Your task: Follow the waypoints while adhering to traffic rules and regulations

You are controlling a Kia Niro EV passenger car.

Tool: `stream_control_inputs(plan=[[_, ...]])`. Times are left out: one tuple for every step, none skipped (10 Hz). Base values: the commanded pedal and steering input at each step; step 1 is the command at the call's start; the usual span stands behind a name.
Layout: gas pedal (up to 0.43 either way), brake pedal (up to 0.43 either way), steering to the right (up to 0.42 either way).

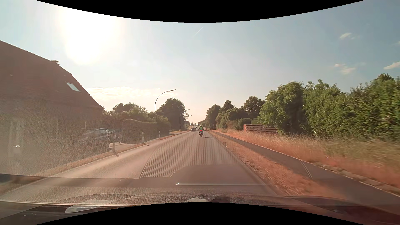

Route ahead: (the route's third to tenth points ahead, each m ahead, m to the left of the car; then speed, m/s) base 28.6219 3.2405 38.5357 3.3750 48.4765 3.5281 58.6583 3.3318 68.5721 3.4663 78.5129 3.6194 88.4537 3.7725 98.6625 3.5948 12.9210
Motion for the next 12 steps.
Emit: stream_control_inputs(plan=[[0.189, 0.000, -0.003], [0.189, 0.000, -0.003], [0.177, 0.000, -0.003], [0.169, 0.000, -0.002], [0.169, 0.000, -0.002], [0.169, 0.000, -0.003], [0.169, 0.000, -0.003], [0.169, 0.000, -0.003], [0.169, 0.000, -0.004], [0.177, 0.000, -0.009], [0.177, 0.000, -0.010], [0.177, 0.000, -0.009]])
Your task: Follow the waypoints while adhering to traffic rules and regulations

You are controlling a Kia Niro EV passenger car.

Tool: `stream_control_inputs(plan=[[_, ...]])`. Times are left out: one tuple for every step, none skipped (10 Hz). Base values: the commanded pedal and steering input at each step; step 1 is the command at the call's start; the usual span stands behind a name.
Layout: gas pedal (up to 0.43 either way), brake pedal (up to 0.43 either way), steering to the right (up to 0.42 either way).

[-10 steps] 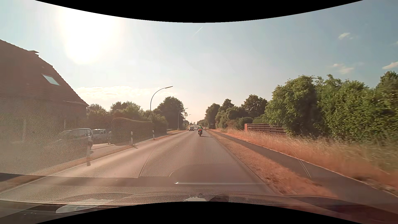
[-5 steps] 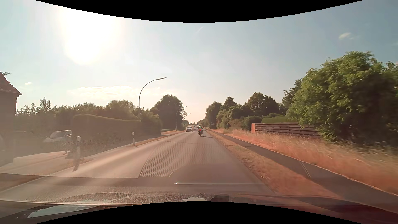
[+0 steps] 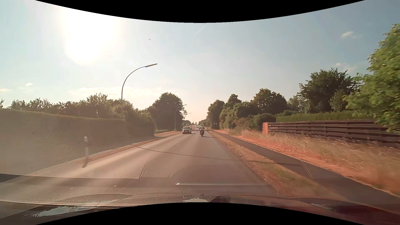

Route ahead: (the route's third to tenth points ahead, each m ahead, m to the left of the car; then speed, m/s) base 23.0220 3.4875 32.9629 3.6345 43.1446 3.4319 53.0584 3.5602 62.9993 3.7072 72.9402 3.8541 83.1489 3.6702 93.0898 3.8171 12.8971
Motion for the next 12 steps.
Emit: stream_control_inputs(plan=[[0.177, 0.000, -0.008], [0.177, 0.000, -0.008], [0.177, 0.000, -0.008], [0.177, 0.000, -0.005], [0.177, 0.000, -0.004], [0.177, 0.000, -0.003], [0.177, 0.000, -0.003], [0.177, 0.000, -0.003], [0.177, 0.000, -0.002], [0.169, 0.000, -0.003], [0.169, 0.000, -0.003], [0.169, 0.000, -0.003]])
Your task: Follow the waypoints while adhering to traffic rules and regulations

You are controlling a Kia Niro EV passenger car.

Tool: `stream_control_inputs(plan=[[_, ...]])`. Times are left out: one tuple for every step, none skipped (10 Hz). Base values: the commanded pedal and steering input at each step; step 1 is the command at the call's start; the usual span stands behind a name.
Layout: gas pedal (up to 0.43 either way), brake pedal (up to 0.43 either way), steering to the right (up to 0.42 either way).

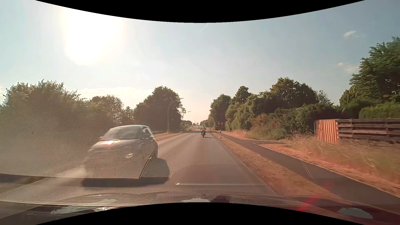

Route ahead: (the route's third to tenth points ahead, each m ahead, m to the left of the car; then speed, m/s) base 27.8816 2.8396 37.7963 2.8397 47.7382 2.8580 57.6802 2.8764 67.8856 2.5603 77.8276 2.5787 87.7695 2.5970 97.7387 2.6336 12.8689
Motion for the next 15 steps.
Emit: stream_control_inputs(plan=[[0.169, 0.000, -0.003], [0.169, 0.000, -0.002], [0.169, 0.000, -0.003], [0.169, 0.000, -0.002], [0.169, 0.000, -0.002], [0.169, 0.000, -0.002], [0.169, 0.000, -0.002], [0.169, 0.000, -0.002], [0.169, 0.000, -0.002], [0.169, 0.000, -0.002], [0.169, 0.000, -0.002], [0.169, 0.000, -0.002], [0.169, 0.000, -0.002], [0.169, 0.000, -0.002], [0.169, 0.000, -0.002]])
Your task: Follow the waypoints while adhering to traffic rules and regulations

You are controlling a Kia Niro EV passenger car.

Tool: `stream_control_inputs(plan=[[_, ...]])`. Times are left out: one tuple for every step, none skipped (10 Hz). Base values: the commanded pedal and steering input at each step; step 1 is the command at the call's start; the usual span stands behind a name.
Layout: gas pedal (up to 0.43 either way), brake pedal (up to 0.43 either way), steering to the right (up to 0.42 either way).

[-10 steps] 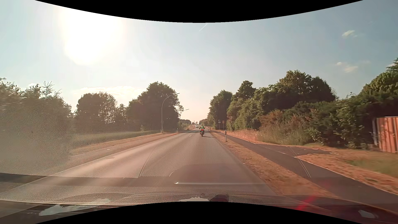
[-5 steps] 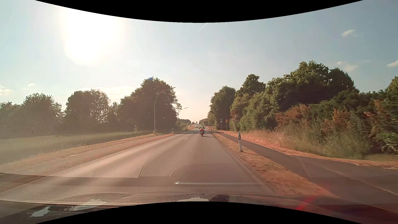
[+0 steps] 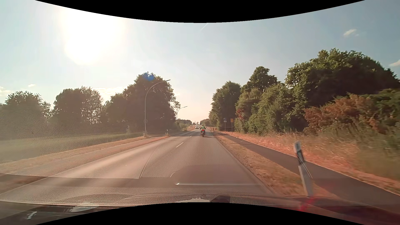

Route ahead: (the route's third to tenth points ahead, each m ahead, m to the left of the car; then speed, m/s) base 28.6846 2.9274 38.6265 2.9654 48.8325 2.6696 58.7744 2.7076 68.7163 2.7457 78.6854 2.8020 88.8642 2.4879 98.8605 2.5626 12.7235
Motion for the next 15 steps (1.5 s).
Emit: stream_control_inputs(plan=[[0.169, 0.000, -0.002], [0.169, 0.000, -0.002], [0.169, 0.000, -0.002], [0.169, 0.000, -0.002], [0.169, 0.000, -0.002], [0.169, 0.000, -0.002], [0.169, 0.000, -0.003], [0.169, 0.000, -0.002], [0.177, 0.000, -0.002], [0.177, 0.000, -0.002], [0.177, 0.000, -0.002], [0.177, 0.000, -0.002], [0.177, 0.000, -0.002], [0.177, 0.000, -0.002], [0.177, 0.000, -0.002]])
